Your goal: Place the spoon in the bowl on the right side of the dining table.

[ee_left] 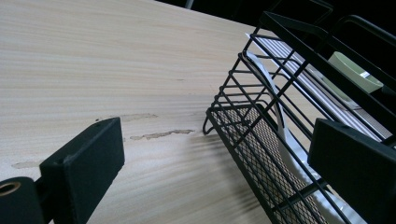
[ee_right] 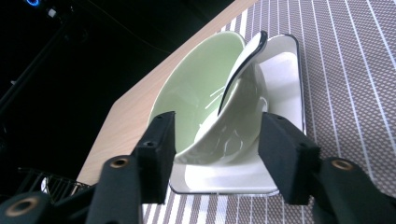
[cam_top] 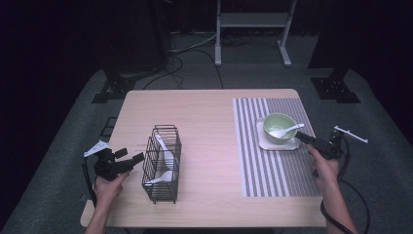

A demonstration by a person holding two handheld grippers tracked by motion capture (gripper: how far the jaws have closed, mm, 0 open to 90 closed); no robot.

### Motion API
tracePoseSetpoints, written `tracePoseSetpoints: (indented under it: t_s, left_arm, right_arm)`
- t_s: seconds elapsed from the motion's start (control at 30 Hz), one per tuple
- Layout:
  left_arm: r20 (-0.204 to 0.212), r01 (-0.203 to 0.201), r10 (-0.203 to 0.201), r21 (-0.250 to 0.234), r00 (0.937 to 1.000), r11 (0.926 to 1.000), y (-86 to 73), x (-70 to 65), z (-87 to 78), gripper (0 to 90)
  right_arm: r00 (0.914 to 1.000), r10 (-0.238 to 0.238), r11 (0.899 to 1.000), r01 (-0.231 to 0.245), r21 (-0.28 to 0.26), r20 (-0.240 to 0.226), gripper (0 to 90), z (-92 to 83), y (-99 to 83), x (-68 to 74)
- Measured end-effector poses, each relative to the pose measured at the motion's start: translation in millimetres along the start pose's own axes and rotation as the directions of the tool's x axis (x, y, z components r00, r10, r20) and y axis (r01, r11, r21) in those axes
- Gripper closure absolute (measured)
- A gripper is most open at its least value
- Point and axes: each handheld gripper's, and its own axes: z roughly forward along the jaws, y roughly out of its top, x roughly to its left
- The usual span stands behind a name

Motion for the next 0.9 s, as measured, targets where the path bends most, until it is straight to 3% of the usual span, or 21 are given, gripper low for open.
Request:
tracePoseSetpoints:
  t_s: [0.37, 0.6, 0.9]
  left_arm:
    - [0.005, 0.007, -0.007, 0.003, 1.0000, 1.0000, -0.2, 1.2, 0.5, 2.8]
    - [0.005, 0.011, -0.011, 0.003, 0.9999, 0.9999, -0.2, 2.0, 0.7, 2.7]
    - [0.005, 0.015, -0.015, 0.000, 0.9999, 0.9999, -0.2, 2.2, -0.2, 2.8]
  right_arm:
    - [0.9997, -0.014, 1.000, 0.014, -0.004, -0.018, 35.4, -8.0, -9.5, 6.6]
    - [0.9992, -0.039, 0.999, 0.039, 0.031, -0.001, 31.0, -8.0, -18.2, 9.6]
    - [0.9976, -0.067, 0.996, 0.068, 0.065, -0.021, 27.3, -10.7, -31.8, 14.6]
